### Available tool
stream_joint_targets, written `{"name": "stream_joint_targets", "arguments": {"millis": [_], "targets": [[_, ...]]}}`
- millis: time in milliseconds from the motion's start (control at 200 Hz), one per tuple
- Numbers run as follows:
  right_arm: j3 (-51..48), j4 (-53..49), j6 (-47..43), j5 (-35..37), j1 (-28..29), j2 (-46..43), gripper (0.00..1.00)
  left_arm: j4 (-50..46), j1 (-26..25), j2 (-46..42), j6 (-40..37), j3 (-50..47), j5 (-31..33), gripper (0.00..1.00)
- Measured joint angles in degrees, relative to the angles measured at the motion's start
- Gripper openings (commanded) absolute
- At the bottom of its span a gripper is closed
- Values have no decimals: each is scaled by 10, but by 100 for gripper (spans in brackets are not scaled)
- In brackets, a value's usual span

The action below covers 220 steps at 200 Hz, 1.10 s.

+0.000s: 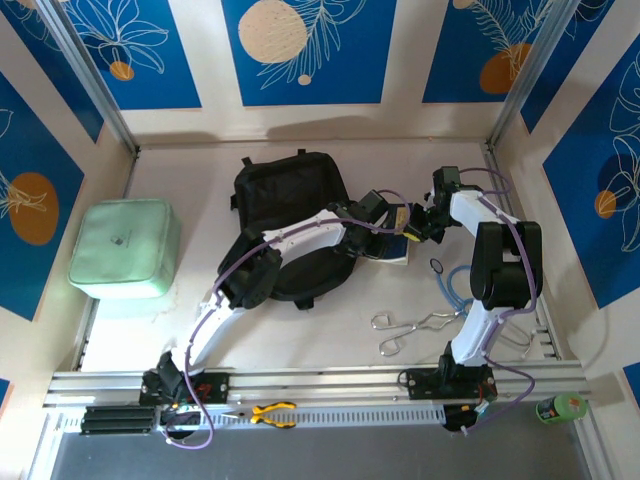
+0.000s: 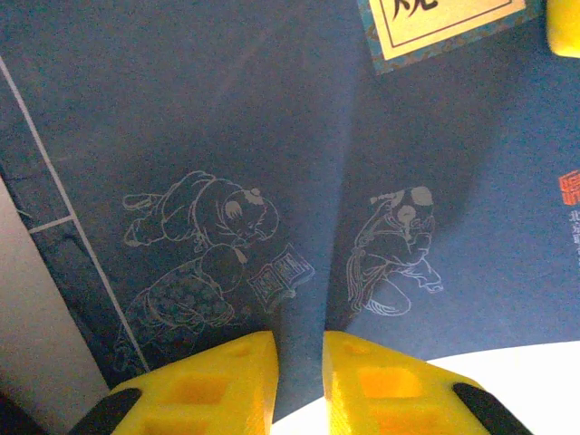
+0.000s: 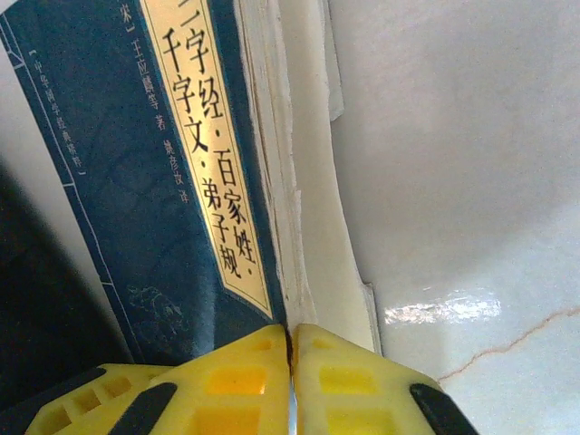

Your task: Pack books, pencil case, and school supplies into a backpack

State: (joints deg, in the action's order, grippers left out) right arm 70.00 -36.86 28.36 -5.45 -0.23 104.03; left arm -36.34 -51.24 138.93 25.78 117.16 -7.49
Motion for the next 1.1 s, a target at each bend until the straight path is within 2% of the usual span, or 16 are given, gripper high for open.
{"name": "stream_joint_targets", "arguments": {"millis": [35,275,485,730,900,1100], "targets": [[0,1,1,0,0,0,0,0,0,0,-2,0,0,23],[-19,14,2,1,-4,-22,0,0,5,-2,-6,1,-30,31],[-54,37,1,-8,-22,-93,0,-8,14,-30,-3,1,-86,50],[-76,83,0,-46,-51,-179,0,2,45,-155,7,-6,-121,68],[-79,108,3,-107,-70,-217,0,56,96,-254,38,-82,-153,76],[-79,147,29,-192,-73,-239,0,166,165,-321,111,-246,-196,79]]}}
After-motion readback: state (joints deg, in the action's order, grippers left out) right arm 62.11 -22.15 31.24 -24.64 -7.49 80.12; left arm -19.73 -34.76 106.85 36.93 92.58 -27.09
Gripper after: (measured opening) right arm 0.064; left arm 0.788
